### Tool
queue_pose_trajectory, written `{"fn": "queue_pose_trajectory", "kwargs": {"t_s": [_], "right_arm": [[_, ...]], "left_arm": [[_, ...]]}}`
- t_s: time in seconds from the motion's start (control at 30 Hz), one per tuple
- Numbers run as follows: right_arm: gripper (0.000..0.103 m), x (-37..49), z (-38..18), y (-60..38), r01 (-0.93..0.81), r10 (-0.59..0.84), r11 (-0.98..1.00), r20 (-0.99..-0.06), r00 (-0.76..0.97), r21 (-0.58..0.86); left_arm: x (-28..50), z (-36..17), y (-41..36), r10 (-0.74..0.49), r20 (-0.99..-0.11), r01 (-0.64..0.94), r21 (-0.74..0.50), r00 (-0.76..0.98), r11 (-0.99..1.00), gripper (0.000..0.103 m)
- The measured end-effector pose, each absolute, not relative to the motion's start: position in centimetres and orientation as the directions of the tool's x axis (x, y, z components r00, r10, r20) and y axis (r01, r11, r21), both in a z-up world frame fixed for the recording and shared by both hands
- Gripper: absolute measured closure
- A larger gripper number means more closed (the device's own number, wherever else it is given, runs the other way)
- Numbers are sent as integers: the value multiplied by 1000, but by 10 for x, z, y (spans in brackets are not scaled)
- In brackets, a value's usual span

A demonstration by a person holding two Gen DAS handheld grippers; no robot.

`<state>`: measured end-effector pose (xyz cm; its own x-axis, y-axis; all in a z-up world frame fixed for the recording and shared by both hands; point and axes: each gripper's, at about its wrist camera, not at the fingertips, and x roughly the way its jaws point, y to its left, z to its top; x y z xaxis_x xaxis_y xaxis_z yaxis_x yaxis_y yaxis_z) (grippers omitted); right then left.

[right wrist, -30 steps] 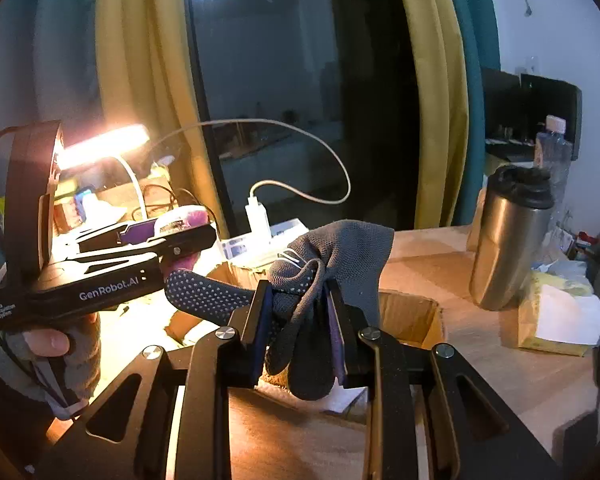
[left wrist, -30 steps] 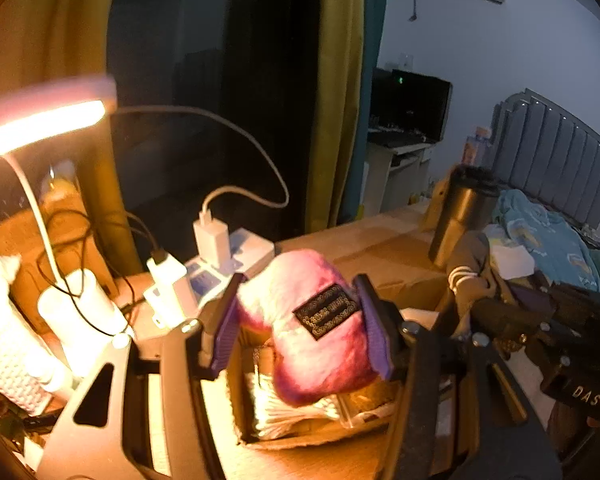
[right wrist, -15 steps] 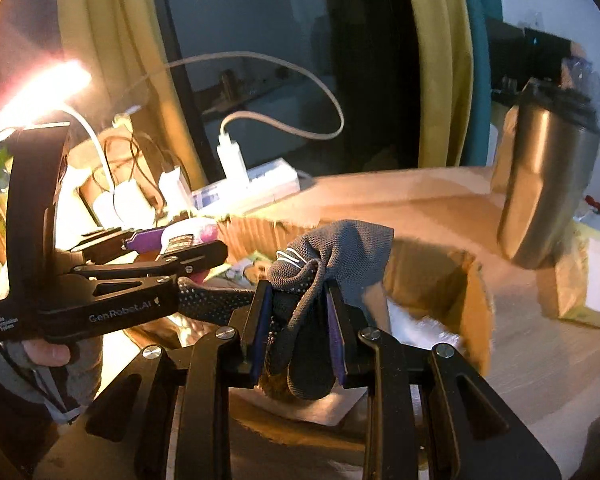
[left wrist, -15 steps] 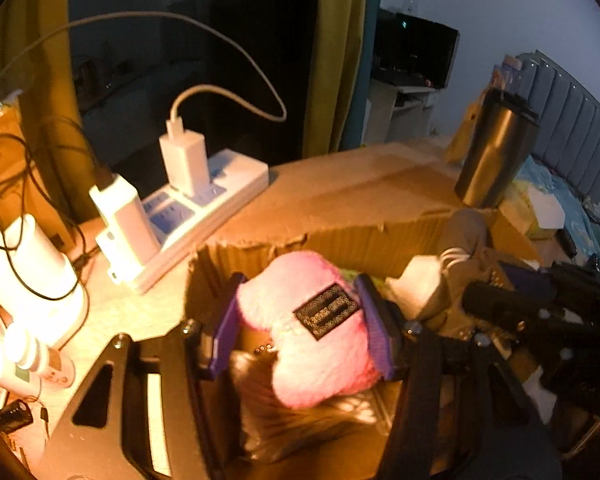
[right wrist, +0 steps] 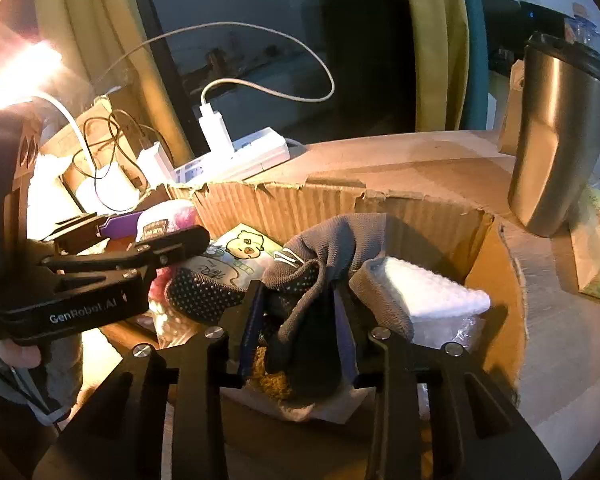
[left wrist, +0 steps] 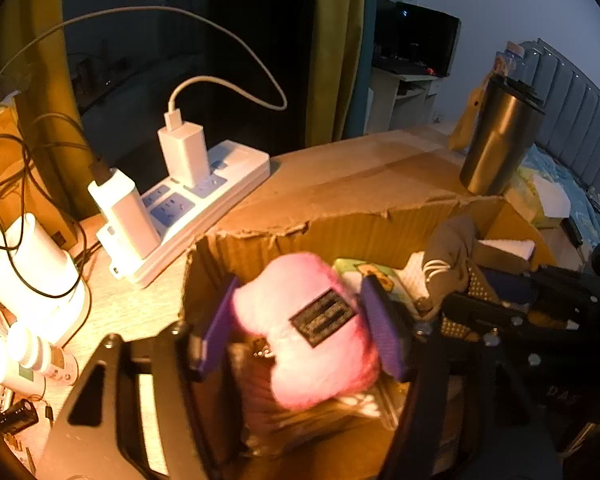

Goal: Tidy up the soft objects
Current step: 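Lower the glove and plush heart into the box and open both grippers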

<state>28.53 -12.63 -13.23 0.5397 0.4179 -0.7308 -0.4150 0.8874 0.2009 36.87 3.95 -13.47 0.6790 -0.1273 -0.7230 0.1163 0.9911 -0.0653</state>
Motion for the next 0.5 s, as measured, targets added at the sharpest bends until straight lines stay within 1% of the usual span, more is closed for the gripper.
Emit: {"fn": "queue_pose_trajectory", "kwargs": {"t_s": [0.17, 0.3, 0.5], "right_arm": [[63, 280, -123, -126, -406, 403, 895, -726, 556, 186], [55, 273, -114, -130, -399, 398, 899, -715, 575, 180], [54, 261, -99, -132, -386, 373, 910, -701, 608, 150]], "left_arm": [[362, -121, 42, -128, -697, 114, -67, 705, 991, 30], [357, -111, 44, -126, -682, 112, -66, 721, 992, 30], [347, -92, 45, -140, -652, 119, -77, 745, 990, 30]]}}
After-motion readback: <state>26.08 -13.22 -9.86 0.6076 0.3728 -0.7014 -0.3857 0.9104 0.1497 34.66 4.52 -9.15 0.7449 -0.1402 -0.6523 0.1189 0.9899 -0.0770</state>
